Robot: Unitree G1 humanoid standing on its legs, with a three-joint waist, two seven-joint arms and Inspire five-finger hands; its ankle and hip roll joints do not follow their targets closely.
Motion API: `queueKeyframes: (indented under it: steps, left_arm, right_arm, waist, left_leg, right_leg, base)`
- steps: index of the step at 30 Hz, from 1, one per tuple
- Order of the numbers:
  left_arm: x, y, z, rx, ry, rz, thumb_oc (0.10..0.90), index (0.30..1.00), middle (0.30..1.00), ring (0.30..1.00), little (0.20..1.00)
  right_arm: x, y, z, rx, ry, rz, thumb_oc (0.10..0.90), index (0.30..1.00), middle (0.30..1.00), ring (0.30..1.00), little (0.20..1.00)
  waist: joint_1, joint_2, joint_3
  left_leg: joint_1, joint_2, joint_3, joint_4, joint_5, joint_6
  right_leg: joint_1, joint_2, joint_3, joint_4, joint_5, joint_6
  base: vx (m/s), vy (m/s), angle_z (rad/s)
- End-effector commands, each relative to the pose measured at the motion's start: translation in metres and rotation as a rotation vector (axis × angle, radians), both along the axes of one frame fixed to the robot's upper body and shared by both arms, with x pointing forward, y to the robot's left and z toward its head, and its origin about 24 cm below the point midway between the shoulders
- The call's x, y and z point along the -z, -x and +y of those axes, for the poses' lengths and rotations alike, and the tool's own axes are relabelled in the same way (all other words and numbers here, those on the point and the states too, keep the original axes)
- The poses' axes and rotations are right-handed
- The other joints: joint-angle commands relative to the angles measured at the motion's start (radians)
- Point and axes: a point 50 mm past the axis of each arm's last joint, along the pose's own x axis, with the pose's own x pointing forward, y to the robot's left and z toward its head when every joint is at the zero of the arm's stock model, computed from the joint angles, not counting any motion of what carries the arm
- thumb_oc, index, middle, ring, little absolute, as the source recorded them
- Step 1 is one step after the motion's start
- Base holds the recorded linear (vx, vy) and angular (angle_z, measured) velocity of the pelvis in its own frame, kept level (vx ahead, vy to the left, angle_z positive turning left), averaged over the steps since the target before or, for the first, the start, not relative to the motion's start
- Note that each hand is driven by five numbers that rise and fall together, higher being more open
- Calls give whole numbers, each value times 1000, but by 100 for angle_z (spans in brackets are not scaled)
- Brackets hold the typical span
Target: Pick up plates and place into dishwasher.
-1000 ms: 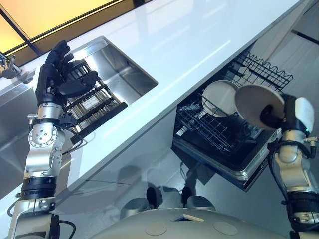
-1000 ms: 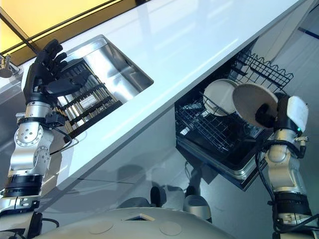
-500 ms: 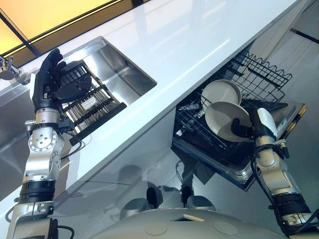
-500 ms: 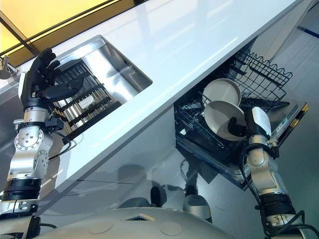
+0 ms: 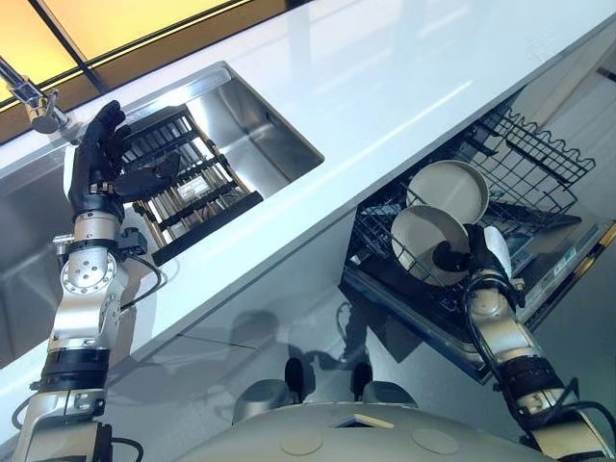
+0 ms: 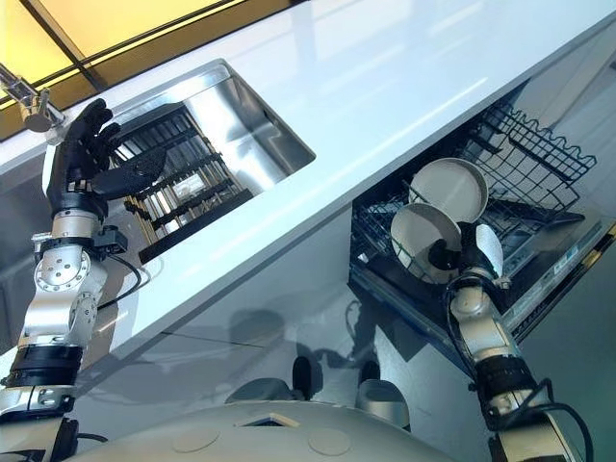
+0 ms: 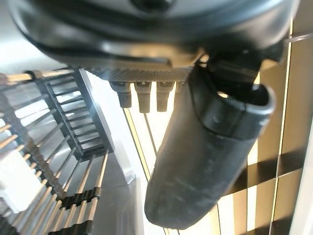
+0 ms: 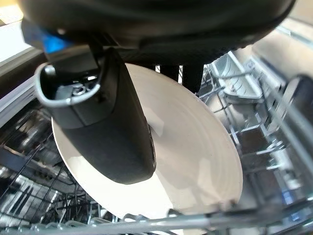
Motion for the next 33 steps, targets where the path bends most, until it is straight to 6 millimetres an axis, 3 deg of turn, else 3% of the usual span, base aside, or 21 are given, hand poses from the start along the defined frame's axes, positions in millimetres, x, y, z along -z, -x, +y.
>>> queueKeyframes:
  steps: [1,3,7,11,14,24,33]
  left_arm:
    - [-44,-17,-11,48,-45,-219,800,900,900,900,900]
    - [-41,-19,-14,62,-36,-208,800,900,900,900,900]
    - [-33,-21,-20,81,-19,-188,800,900,900,900,900]
    - [-27,-21,-22,89,-6,-181,800,900,900,900,900]
    - [-26,-19,-22,92,-1,-178,800,900,900,900,900]
    - [-27,-8,-15,59,-13,-186,800,900,900,900,900]
    - [-25,10,6,0,-2,-201,800,900,900,900,900]
  right_arm:
    - [-52,-45,27,-91,-18,-299,100,300,300,300,200]
    - [-63,-50,38,-121,-40,-407,800,900,900,900,900]
    - [-93,-57,64,-178,-169,-672,800,900,900,900,900]
    - [-101,-55,73,-218,-217,-768,800,900,900,900,900]
    - [-99,-52,70,-229,-228,-757,800,900,900,900,900]
    - [-99,-27,42,-186,-431,-801,800,900,900,900,900]
    - [-106,10,-13,73,-320,-965,800,900,900,900,900]
  waist:
    - [35,34,-64]
    - [39,38,-62]
    - [42,46,-65]
    - [39,52,-69]
    - [35,52,-72]
    - [4,37,-63]
    - [-40,28,-58]
  left_leg:
    - [20,-47,-10,13,-115,4]
    - [18,-49,-14,14,-113,5]
    - [19,-55,-17,14,-114,8]
    - [18,-58,-14,13,-115,11]
    - [19,-60,-11,12,-116,13]
    - [25,-54,5,13,-119,22]
    - [27,-43,38,8,-125,20]
  right_leg:
    - [-37,24,-23,122,-144,18]
    - [-38,21,-25,123,-142,17]
    - [-38,18,-23,124,-141,16]
    - [-41,15,-20,125,-142,17]
    - [-41,16,-17,123,-142,18]
    - [-47,20,-4,135,-147,22]
    - [-58,31,14,130,-148,30]
  base:
    - [19,24,11]
    - [14,33,12]
    - [23,42,9]
    - [2,36,7]
    - [0,23,6]
    - [-6,-7,0]
    - [-10,-53,-14]
